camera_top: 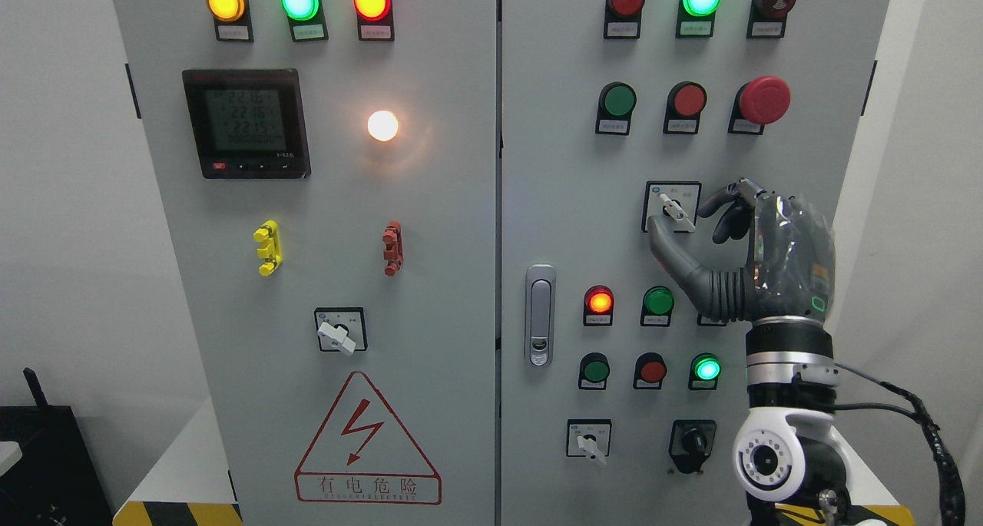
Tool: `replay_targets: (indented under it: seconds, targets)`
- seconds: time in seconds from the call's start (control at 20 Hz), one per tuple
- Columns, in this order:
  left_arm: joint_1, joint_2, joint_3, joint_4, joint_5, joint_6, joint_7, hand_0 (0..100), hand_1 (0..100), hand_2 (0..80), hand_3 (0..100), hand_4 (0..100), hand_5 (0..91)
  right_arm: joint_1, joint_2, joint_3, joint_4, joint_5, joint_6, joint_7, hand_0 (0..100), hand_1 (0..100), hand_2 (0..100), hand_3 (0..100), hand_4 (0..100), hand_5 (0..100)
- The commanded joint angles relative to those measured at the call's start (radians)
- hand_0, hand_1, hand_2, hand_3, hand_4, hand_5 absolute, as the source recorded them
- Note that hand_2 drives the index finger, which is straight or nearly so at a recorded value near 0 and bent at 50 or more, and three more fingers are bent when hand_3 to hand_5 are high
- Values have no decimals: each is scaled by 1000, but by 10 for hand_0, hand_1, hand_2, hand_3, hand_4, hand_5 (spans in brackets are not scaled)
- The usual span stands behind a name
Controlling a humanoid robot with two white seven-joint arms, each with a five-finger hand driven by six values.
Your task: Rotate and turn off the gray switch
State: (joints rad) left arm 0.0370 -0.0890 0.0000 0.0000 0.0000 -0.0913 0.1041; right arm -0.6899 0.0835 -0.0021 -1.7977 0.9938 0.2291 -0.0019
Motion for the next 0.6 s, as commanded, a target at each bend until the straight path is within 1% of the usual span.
replay_targets:
  seconds: [0.0, 0.1, 0.25, 0.55]
  targets:
    - [0, 0, 32, 23, -8, 1, 5, 120, 389, 0, 0, 0, 0, -2, -1, -18, 4, 0, 1, 0, 75, 384, 598, 824, 819, 989]
    - [0, 0, 32, 23, -8, 1, 5, 120, 389, 0, 0, 0, 0, -3, -1, -18, 11, 0, 1, 0, 80, 386, 605, 825, 819, 989]
    - [1, 0, 32, 23, -8, 1, 5, 120, 389, 0, 0, 0, 0, -16, 1, -18, 15, 0, 24, 0, 85, 389, 613, 830, 818, 989]
    - [0, 0, 32, 23, -8, 1, 5, 120, 389, 0, 0, 0, 0, -22, 1, -15, 24, 2, 26, 0, 92, 390, 615, 833, 820, 989]
